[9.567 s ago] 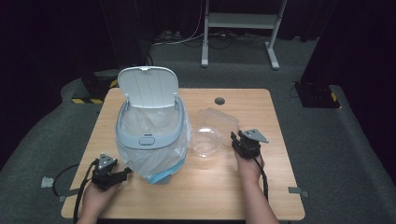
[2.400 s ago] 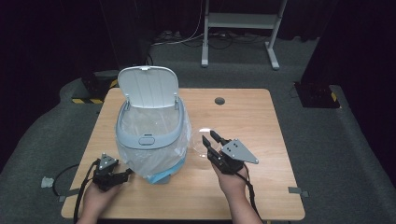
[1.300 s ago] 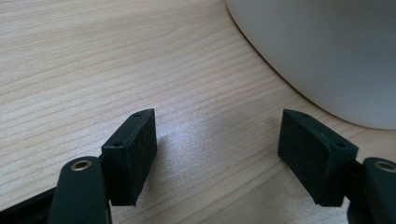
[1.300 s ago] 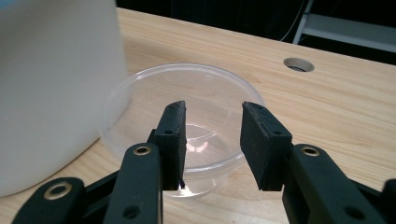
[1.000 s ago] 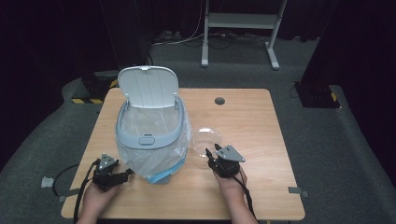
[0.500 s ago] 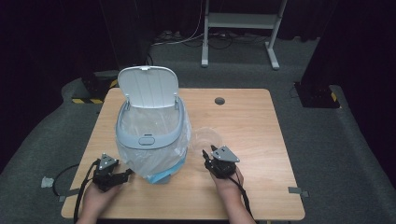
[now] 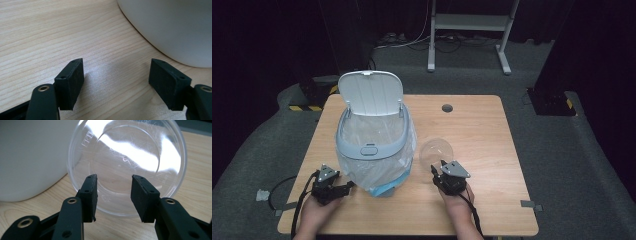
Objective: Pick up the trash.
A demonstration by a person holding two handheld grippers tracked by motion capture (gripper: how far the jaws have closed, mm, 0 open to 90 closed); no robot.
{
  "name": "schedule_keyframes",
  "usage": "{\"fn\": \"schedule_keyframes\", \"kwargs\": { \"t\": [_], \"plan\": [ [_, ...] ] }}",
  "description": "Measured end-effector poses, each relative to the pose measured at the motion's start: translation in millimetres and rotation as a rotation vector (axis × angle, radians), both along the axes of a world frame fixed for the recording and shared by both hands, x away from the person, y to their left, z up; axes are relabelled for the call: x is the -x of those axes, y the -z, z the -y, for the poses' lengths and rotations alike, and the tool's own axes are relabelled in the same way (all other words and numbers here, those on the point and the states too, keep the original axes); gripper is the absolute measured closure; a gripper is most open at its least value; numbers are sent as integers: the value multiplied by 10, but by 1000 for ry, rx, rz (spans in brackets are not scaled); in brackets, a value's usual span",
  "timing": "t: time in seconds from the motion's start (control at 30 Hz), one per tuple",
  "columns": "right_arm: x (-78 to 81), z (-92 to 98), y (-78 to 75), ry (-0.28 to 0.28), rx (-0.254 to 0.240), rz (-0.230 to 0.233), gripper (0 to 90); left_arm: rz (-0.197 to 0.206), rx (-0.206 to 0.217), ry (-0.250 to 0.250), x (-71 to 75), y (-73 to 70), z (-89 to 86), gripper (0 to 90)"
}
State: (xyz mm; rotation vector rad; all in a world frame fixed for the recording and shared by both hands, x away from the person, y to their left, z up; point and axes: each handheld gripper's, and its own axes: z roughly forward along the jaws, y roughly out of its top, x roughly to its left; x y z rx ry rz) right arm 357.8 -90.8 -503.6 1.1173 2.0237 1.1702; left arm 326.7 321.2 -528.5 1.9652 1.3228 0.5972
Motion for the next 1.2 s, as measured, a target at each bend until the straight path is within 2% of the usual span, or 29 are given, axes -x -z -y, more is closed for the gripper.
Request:
{"fn": "schedule_keyframes", "kwargs": {
  "t": [0.23,0.57,1.07,1.2],
  "plan": [
    [10,21,6,3,-5,-8,582,0,0,3,-3,0,2,283],
    [45,-41,28,-26,3,-15,595,0,0,4,-4,0,2,283],
    [74,24,-25,-15,-10,1,592,0,0,6,-9,0,5,283],
    [78,33,-25,-10,-17,-7,584,0,0,7,-11,0,6,283]
  ]
}}
